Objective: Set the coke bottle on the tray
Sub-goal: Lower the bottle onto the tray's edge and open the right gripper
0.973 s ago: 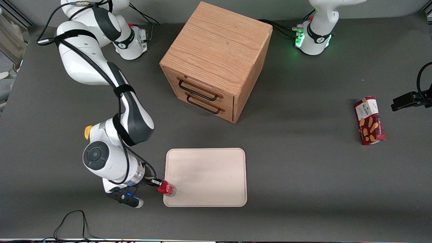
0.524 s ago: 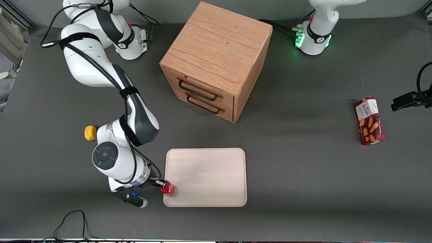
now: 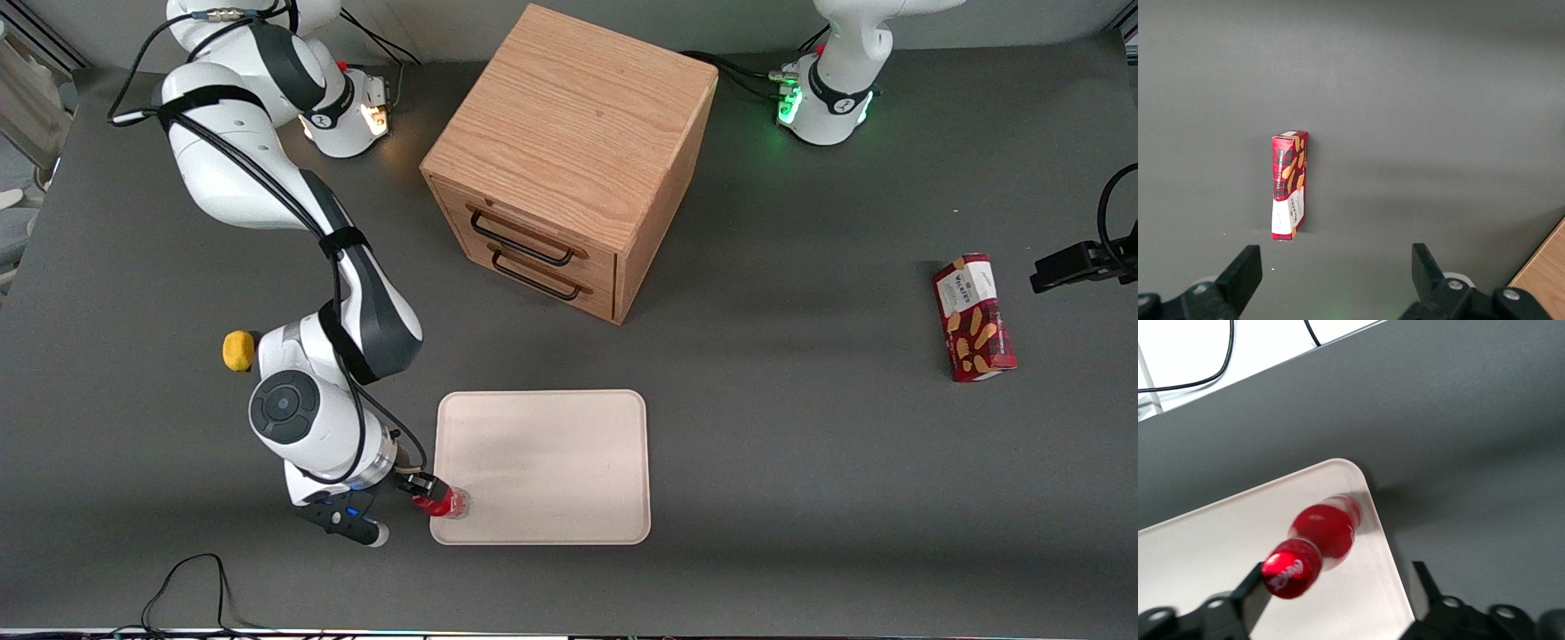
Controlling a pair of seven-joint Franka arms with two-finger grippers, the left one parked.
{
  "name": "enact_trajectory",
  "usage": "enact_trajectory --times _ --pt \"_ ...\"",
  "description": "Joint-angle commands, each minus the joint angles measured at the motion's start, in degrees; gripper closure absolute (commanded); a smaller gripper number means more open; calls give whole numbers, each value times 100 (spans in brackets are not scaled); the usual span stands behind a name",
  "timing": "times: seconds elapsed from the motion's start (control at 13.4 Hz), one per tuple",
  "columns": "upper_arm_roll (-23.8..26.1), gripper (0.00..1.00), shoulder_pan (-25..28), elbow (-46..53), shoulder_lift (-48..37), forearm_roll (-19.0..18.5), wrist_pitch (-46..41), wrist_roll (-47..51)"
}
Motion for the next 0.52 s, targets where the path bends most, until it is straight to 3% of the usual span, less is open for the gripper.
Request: enact_trajectory --times 0.0,0.45 --pt "-36 0 71 197 104 -161 16 166" --pt "-36 0 88 188 69 -179 -124 209"
